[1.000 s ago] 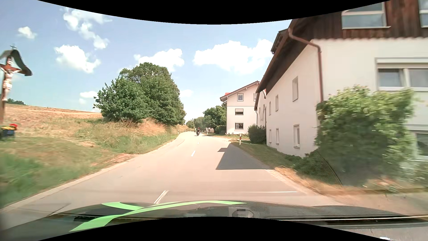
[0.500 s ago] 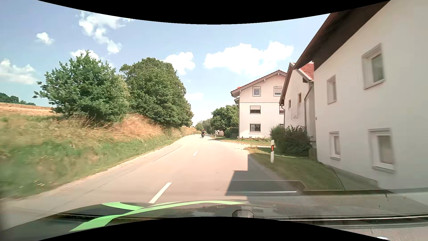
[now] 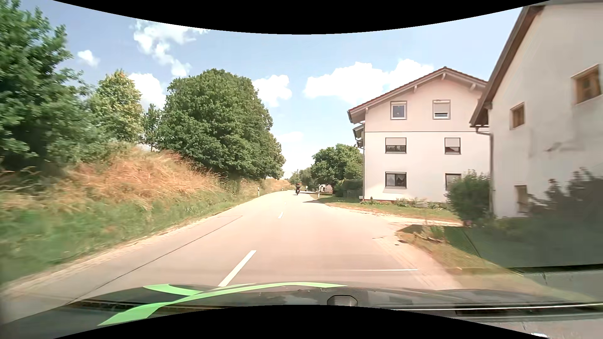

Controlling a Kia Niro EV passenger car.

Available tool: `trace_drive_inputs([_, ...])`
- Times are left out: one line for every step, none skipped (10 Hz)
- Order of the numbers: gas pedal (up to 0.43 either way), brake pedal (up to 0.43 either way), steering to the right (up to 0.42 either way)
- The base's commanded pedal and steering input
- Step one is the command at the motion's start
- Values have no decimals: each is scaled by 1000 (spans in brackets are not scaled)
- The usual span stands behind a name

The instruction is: Follow the waypoints while adhering to traffic rules and regulations

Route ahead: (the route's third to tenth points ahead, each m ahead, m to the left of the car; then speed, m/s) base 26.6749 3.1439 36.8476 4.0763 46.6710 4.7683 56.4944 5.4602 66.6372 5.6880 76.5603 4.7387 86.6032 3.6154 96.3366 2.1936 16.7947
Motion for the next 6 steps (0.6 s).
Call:
trace_drive_inputs([209,0,-29])
trace_drive_inputs([209,0,-25])
trace_drive_inputs([209,0,-22])
trace_drive_inputs([220,0,-21])
trace_drive_inputs([240,0,-21])
trace_drive_inputs([260,0,-20])
